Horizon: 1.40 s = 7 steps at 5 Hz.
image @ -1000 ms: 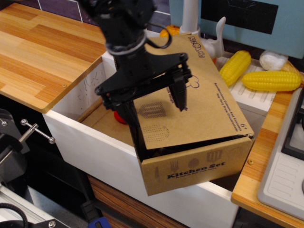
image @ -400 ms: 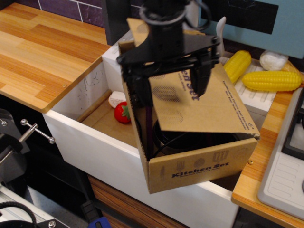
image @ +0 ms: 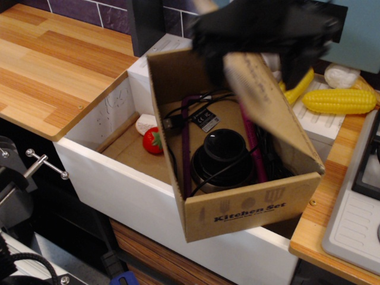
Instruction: Open brown1fbox flap
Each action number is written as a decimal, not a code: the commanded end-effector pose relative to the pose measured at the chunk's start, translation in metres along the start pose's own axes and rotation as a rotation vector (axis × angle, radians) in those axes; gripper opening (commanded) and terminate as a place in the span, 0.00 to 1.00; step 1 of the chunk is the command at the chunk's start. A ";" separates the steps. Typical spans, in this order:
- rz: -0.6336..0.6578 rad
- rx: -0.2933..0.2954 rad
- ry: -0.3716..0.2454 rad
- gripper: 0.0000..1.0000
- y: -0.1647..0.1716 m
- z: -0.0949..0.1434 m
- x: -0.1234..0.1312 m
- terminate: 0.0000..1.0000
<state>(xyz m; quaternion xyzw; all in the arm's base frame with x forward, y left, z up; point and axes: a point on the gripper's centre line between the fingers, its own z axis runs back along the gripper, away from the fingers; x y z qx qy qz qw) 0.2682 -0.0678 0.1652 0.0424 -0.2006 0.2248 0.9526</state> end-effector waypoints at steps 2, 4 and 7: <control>-0.131 0.006 -0.140 1.00 -0.041 0.014 0.013 0.00; -0.183 -0.066 -0.219 1.00 -0.076 0.005 0.024 0.00; -0.233 -0.157 -0.242 1.00 -0.122 -0.008 0.038 1.00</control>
